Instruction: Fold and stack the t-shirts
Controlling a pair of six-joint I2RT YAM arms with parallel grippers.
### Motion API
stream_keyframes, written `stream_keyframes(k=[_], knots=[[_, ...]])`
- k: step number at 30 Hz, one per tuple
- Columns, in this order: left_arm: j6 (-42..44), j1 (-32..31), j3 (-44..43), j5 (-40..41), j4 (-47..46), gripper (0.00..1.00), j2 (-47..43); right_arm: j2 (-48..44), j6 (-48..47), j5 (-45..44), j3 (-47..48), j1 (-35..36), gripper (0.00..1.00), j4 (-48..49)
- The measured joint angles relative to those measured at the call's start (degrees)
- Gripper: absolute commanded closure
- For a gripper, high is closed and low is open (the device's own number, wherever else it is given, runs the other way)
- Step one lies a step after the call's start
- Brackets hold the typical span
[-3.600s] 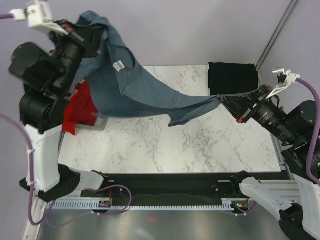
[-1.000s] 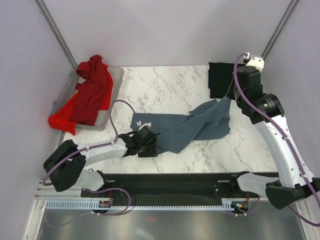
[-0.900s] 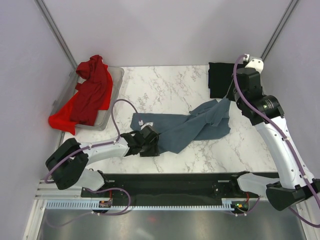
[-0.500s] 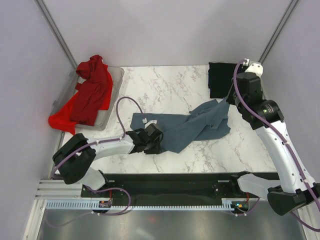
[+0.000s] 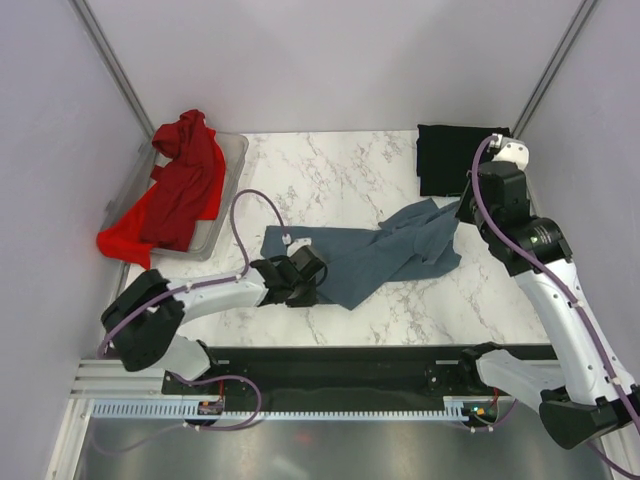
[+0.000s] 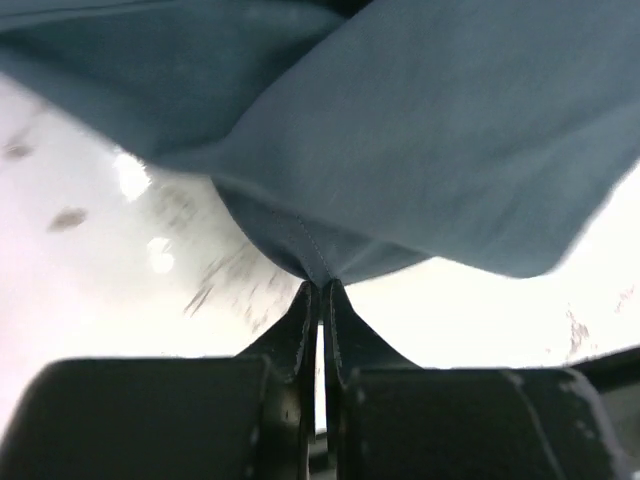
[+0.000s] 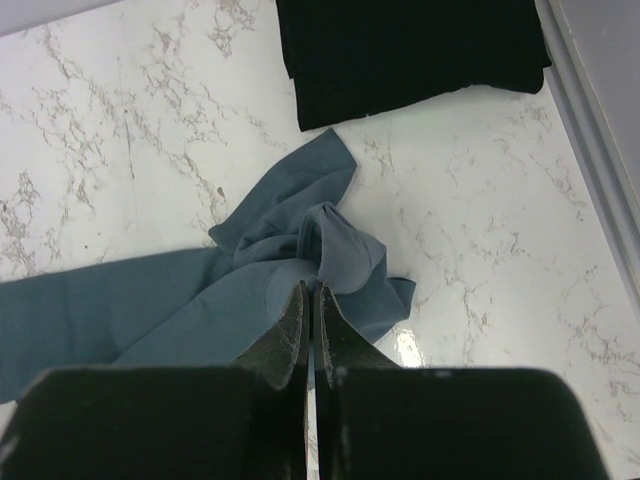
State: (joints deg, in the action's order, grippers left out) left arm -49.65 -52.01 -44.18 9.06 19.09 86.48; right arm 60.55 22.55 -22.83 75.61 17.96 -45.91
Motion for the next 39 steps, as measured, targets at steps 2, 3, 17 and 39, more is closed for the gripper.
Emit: stream_keyframes(k=[2,3,17,39], knots=[[0.04,0.02,0.0,1.14,4.57,0.98,-4.5,-1.16,0.13,0.59,-1.31,-0.15,1.0,-0.17],[0.07,0.0,-0.2,1.7,6.84,0.98,-7.63,-1.57,0.17,0.9,-1.53,-0.22,1.0,-0.52],[11.67,0.02,-27.32,10.4,26.56,0.98,-45.2,-15.08,1.6,0.79,16.28,-0.24,1.0,-7.3],[29.29,0.02,-40.0,-2.16,22.58,0.98,-58.29,-30.47,-12.44,15.08,41.38,-0.72,1.0,3.13]])
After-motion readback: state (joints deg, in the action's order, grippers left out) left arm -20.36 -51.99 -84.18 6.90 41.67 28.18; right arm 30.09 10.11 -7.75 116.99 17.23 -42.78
